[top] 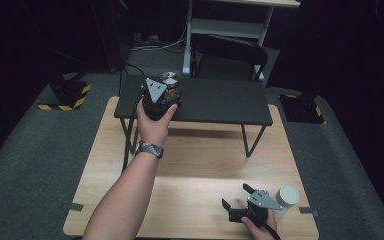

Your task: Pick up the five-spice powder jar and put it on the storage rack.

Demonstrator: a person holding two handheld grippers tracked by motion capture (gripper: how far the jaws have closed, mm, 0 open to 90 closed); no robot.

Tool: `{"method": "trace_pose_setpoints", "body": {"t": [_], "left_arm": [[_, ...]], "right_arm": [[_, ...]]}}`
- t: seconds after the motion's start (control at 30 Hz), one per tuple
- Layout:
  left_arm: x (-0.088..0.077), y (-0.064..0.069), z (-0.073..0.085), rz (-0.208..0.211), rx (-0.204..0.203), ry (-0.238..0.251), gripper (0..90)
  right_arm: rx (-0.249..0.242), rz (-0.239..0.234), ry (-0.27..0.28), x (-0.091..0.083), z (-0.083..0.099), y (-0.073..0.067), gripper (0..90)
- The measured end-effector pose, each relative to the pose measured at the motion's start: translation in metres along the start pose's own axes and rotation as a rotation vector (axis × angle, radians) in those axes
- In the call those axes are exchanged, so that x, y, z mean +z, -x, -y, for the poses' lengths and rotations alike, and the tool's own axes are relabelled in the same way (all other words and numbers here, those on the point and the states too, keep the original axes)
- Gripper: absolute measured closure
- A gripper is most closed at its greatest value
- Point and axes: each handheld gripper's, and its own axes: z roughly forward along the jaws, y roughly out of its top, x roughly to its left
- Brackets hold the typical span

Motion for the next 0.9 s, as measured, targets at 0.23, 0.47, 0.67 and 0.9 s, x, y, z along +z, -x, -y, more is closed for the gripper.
{"method": "trace_pose_setpoints", "body": {"t": [0.23, 0.47, 0.67, 0.9], "left_arm": [[0.0002, -0.0017, 0.0021, 0.003, -0.007, 0.006, 30.7], [-0.0003, -0.0020, 0.0021, 0.004, -0.008, 0.004, 30.7], [-0.0004, -0.0017, 0.0022, 0.003, 0.000, 0.005, 29.8], [-0.0016, -0.0032, 0.0018, 0.005, -0.025, 0.000, 7.2]], "right_arm": [[-0.001, -0.001, -0.001, 0.0000, -0.0001, 0.0001, 0.3], [-0.001, -0.002, 0.000, 0.0000, 0.0000, 0.0002, 0.2], [-0.003, -0.001, 0.002, -0.0002, 0.0003, -0.0001, 0.2], [-0.004, -0.001, 0.001, -0.0001, 0.0001, -0.0001, 0.2]]}}
